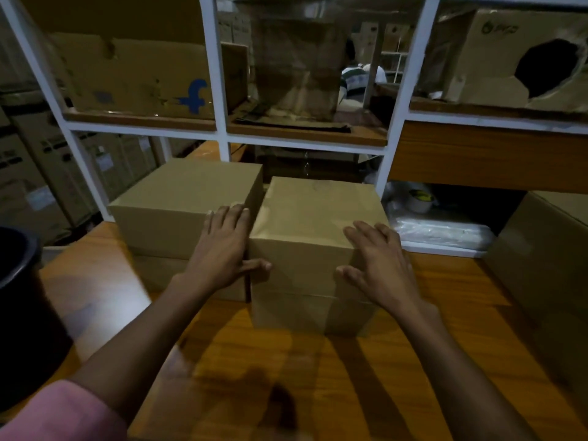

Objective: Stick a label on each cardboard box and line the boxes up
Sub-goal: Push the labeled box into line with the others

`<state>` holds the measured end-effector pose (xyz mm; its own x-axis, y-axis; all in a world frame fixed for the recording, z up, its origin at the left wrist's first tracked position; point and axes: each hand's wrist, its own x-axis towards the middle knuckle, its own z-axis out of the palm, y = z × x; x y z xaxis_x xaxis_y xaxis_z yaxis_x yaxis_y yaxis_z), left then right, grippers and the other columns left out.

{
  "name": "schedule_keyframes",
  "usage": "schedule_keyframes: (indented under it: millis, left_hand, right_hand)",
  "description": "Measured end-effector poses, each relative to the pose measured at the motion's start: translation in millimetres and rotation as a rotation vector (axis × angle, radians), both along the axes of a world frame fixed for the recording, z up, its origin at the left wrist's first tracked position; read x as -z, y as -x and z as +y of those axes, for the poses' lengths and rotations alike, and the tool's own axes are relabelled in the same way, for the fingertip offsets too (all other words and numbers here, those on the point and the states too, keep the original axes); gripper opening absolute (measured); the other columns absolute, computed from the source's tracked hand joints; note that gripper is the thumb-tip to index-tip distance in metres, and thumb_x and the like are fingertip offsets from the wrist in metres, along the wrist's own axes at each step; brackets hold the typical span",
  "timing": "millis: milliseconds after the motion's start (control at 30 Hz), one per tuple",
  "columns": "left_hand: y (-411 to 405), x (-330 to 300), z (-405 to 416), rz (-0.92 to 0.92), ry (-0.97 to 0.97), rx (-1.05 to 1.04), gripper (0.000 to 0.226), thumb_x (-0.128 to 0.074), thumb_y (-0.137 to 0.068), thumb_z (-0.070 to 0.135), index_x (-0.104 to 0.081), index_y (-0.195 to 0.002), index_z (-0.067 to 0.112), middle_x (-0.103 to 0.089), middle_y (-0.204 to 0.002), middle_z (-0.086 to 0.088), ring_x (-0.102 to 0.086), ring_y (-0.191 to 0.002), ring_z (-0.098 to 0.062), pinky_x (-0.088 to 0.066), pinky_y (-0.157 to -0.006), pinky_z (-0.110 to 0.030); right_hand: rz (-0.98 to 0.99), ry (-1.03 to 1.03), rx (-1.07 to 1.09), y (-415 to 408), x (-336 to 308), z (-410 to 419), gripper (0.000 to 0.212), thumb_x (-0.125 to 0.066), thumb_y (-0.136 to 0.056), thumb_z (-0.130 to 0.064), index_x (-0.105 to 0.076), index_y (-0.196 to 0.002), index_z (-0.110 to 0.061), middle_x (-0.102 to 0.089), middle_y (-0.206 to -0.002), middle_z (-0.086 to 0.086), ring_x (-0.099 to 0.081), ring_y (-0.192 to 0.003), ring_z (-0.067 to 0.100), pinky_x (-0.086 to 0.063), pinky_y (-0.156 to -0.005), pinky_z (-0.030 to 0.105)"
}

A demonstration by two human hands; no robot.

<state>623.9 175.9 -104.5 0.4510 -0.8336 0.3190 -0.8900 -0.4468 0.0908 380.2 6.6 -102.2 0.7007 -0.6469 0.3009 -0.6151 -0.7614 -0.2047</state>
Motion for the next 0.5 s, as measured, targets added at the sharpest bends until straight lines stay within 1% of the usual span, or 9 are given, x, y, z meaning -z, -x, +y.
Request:
schedule_keyframes:
  millis: [67, 167, 233, 300, 400, 500]
  left_hand:
    - [-6.8, 1.7, 1.2, -0.02, 0.046, 0.012, 0.113, -0.061, -0.076, 0.078, -0.024, -0.157, 0.007, -0.028, -0.161, -0.016, -0.022, -0.149, -0.035, -0.018, -0.123, -0.051]
    - [-18.2, 1.0, 3.1, -0.067, 0.103, 0.04, 0.098, -0.064, -0.081, 0.069, -0.035, -0.151, 0.007, -0.041, -0.154, -0.016, -0.034, -0.143, -0.035, -0.03, -0.119, -0.05]
    - [-27.3, 0.1, 3.2, -0.111, 0.14, 0.062, 0.082, -0.064, -0.085, 0.063, -0.045, -0.144, 0.01, -0.05, -0.146, -0.014, -0.04, -0.137, -0.033, -0.036, -0.115, -0.049]
    - [-34.9, 0.1, 0.6, -0.108, 0.197, 0.083, 0.067, -0.067, -0.086, 0.055, -0.053, -0.135, 0.012, -0.057, -0.133, -0.011, -0.048, -0.128, -0.03, -0.042, -0.109, -0.046]
    - [-40.9, -1.0, -4.9, -0.019, 0.286, 0.122, 0.05, -0.074, -0.084, 0.042, -0.06, -0.122, 0.012, -0.06, -0.115, -0.007, -0.055, -0.108, -0.024, -0.048, -0.093, -0.039]
    - [-45.4, -0.7, -8.1, -0.026, 0.322, 0.14, 0.041, -0.077, -0.083, 0.038, -0.063, -0.113, 0.014, -0.06, -0.109, -0.004, -0.054, -0.101, -0.021, -0.049, -0.086, -0.037]
  right_hand:
    - [-0.009, 0.003, 0.004, -8.8, 1.1, -2.0, 0.075, -0.069, -0.089, -0.05, -0.032, -0.153, -0.036, -0.023, -0.165, -0.008, -0.013, -0.151, 0.027, -0.034, -0.114, 0.056]
    - [-0.016, 0.024, 0.007, -23.6, 3.0, -5.1, 0.075, -0.07, -0.089, -0.049, -0.034, -0.153, -0.035, -0.024, -0.165, -0.007, -0.015, -0.149, 0.029, -0.035, -0.113, 0.054]
    - [-0.02, 0.02, 0.014, -34.1, 1.7, -8.1, 0.074, -0.07, -0.089, -0.049, -0.034, -0.153, -0.035, -0.024, -0.165, -0.006, -0.015, -0.149, 0.029, -0.035, -0.113, 0.053]
    - [-0.016, 0.01, 0.023, -42.3, -0.1, -10.9, 0.074, -0.07, -0.09, -0.048, -0.033, -0.153, -0.036, -0.023, -0.165, -0.007, -0.014, -0.149, 0.029, -0.033, -0.113, 0.051]
    - [-0.006, 0.011, 0.028, -47.8, 0.0, -15.4, 0.075, -0.07, -0.09, -0.048, -0.032, -0.154, -0.037, -0.023, -0.165, -0.007, -0.014, -0.149, 0.029, -0.034, -0.112, 0.051]
    - [-0.004, 0.011, 0.034, -49.4, 1.7, -19.3, 0.076, -0.07, -0.09, -0.048, -0.032, -0.154, -0.037, -0.022, -0.165, -0.007, -0.014, -0.149, 0.029, -0.033, -0.112, 0.053]
